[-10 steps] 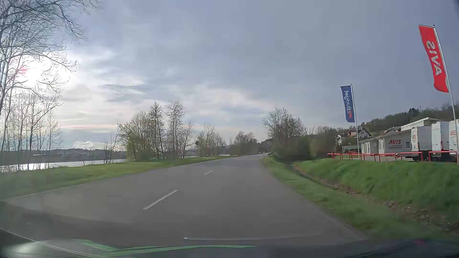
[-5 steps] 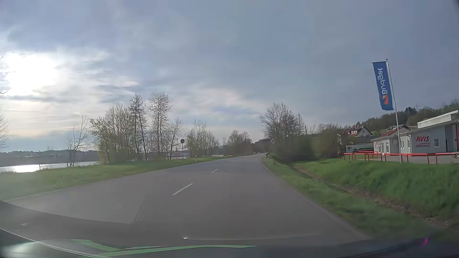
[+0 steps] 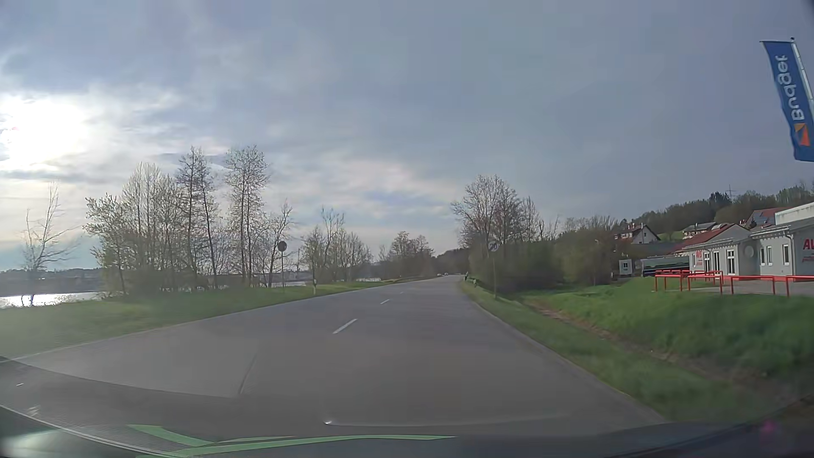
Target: Follow the waypoints while adhering to traffic rules and regulations
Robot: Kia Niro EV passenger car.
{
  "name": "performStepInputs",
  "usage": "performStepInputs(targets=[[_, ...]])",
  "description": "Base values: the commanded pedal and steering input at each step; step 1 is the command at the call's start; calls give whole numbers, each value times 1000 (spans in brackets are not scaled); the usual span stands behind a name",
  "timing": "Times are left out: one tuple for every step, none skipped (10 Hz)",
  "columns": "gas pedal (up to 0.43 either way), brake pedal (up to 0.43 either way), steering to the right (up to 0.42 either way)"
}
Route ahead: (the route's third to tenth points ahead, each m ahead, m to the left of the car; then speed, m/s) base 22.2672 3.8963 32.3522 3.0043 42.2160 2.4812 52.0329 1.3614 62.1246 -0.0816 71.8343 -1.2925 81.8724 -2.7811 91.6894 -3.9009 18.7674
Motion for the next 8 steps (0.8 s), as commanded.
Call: performStepInputs(targets=[[177, 0, 16], [177, 0, 16], [177, 0, 16], [177, 0, 16], [177, 0, 16], [177, 0, 16], [177, 0, 15], [189, 0, 15]])
